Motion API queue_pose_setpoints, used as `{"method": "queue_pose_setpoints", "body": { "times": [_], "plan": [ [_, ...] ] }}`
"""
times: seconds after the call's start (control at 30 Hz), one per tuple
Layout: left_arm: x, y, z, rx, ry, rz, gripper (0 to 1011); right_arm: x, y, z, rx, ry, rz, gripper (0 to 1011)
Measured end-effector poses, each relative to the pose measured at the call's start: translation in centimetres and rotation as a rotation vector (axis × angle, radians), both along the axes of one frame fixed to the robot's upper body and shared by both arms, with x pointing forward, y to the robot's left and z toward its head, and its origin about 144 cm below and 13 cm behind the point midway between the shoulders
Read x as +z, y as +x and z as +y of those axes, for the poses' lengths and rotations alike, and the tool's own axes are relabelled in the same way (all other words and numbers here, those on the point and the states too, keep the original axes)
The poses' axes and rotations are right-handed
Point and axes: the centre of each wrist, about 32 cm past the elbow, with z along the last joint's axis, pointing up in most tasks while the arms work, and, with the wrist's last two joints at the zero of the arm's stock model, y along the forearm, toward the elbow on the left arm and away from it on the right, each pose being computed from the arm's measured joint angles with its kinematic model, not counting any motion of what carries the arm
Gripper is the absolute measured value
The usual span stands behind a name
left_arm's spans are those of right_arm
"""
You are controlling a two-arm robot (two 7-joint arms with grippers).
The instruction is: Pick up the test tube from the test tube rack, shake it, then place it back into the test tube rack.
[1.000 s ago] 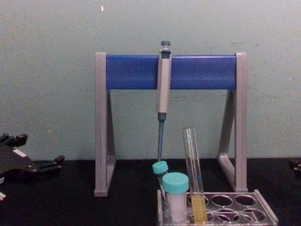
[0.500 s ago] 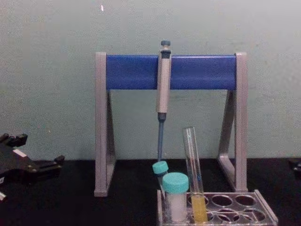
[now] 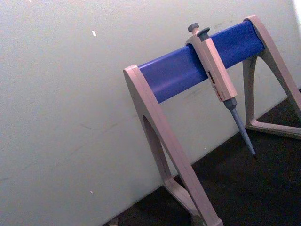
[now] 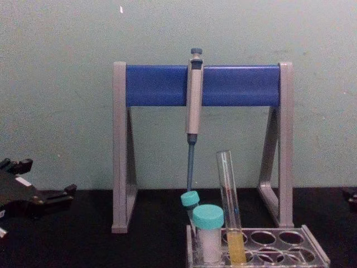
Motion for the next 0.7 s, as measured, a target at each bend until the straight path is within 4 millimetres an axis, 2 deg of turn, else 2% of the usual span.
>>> {"method": "queue_pose_setpoints", "body": {
  "times": [0.7],
  "plan": [
    [0.0,0.0,0.0,0.0,0.0,0.0,1001,0.0,0.0,0.0,0.0,0.0,0.0,1000]
  ]
}}
